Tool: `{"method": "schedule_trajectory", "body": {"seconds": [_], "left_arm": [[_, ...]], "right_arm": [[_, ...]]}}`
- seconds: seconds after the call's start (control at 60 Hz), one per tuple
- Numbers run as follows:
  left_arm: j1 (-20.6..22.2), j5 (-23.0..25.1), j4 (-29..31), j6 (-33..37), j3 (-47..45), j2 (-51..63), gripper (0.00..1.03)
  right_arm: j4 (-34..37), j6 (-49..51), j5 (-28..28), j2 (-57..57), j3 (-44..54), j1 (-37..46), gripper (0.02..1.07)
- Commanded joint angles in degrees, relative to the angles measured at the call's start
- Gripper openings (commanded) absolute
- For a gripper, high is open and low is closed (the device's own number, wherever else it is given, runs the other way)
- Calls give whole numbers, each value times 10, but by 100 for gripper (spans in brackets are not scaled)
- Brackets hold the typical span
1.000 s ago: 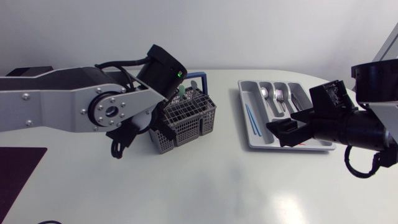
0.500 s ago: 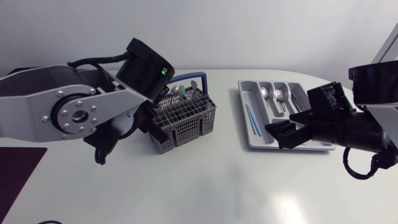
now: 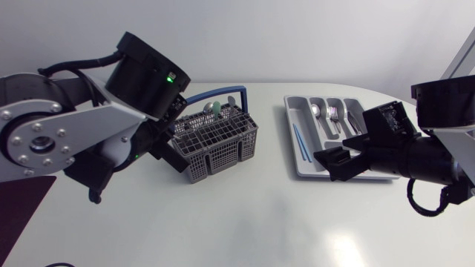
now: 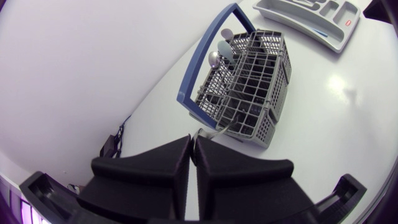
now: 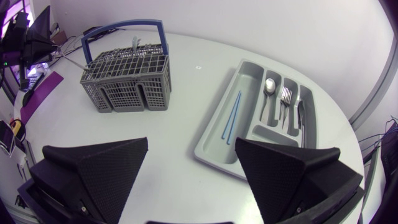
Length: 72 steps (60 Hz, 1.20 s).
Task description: Unload the cutlery basket into the drawer organizer.
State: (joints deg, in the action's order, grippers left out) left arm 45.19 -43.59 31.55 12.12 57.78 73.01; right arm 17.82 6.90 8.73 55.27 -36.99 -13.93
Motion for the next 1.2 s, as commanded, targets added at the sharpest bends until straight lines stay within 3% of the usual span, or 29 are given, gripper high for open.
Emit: {"method": "schedule_trajectory", "body": {"seconds": [0.0, 0.35, 0.433, 0.6, 0.7, 0.9, 1.183], "left_arm": [[10, -11, 14, 13, -8, -22, 4], [28, -8, 56, 24, 68, -80, 4], [39, 16, 62, 19, 90, -84, 4], [27, 142, 64, -23, 119, -72, 4], [1, 253, 49, -43, 125, -40, 4], [-30, 382, 41, -63, 142, 23, 4], [-46, 523, 34, -86, 179, 101, 4]], "right_arm": [[-2, -2, -6, -5, 8, -6, 103], [-3, 6, -20, -24, 3, -42, 103], [-6, 20, -41, -40, 3, -72, 103], [-17, 78, -101, -75, 10, -141, 103], [-11, 97, -116, -84, 4, -164, 103], [13, 127, -108, -107, -2, -228, 102], [-6, 153, -114, -87, 1, -293, 99]]}}
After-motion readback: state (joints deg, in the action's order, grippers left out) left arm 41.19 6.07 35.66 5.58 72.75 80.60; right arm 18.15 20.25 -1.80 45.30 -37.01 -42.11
